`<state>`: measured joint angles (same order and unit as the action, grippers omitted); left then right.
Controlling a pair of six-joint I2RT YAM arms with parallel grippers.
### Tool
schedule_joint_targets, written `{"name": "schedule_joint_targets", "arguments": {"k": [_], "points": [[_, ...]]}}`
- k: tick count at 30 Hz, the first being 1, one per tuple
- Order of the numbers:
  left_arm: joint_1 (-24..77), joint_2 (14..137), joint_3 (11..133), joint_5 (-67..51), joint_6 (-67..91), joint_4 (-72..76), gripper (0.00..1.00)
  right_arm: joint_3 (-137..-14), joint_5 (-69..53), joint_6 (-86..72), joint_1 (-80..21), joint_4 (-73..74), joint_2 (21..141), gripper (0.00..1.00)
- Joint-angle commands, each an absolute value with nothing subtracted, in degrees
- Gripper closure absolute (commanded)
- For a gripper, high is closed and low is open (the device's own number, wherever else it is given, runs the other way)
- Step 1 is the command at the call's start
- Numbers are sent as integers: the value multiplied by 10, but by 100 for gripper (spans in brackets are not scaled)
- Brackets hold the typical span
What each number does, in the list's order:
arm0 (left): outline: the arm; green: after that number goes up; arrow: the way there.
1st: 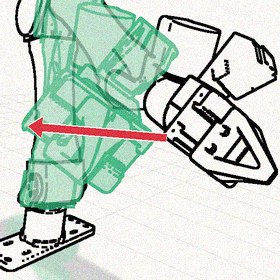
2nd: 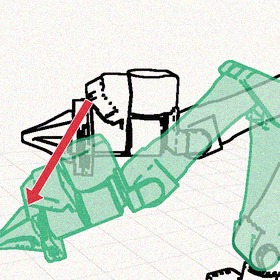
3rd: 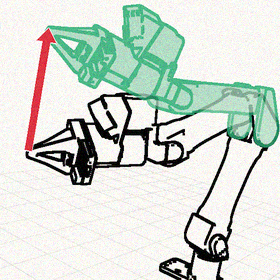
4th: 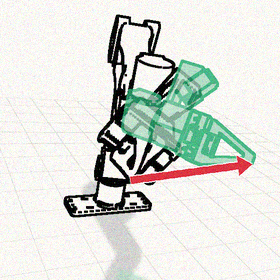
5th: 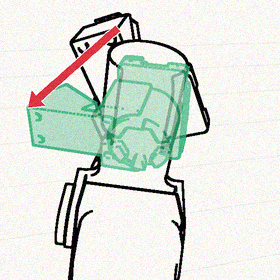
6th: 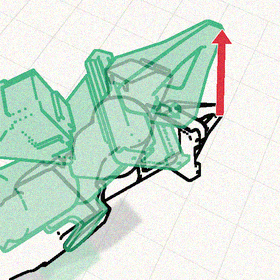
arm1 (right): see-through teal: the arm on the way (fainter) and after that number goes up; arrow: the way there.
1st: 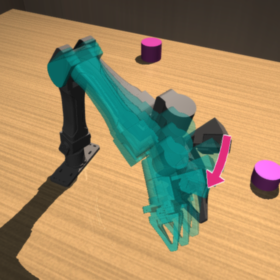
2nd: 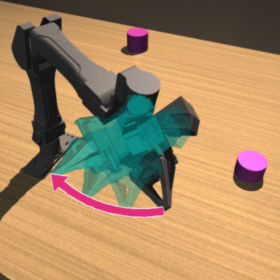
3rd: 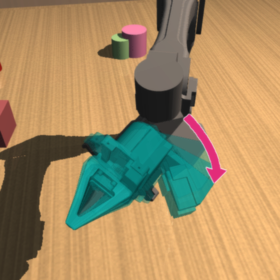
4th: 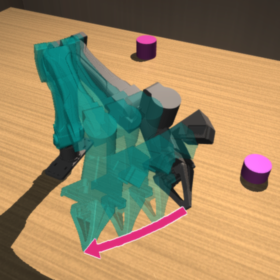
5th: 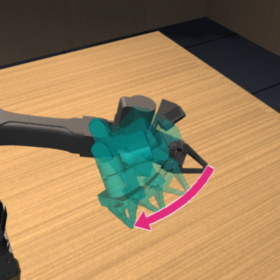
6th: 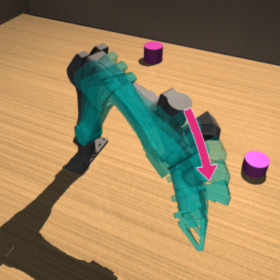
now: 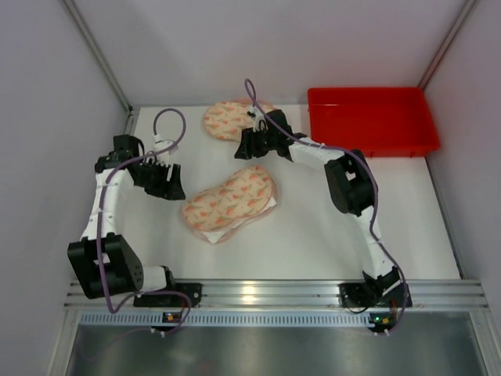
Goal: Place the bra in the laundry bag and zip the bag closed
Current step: Adjust the laundry bag at the center of the board.
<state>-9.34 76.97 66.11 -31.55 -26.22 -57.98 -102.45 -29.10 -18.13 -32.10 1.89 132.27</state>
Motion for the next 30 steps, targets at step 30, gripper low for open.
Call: {"name": "schedule_joint_targets", "arguments": {"k": [30], "points": [[-172, 1086, 666, -432, -258, -629, 56, -613, -475, -83, -229, 205, 945, 40]]}}
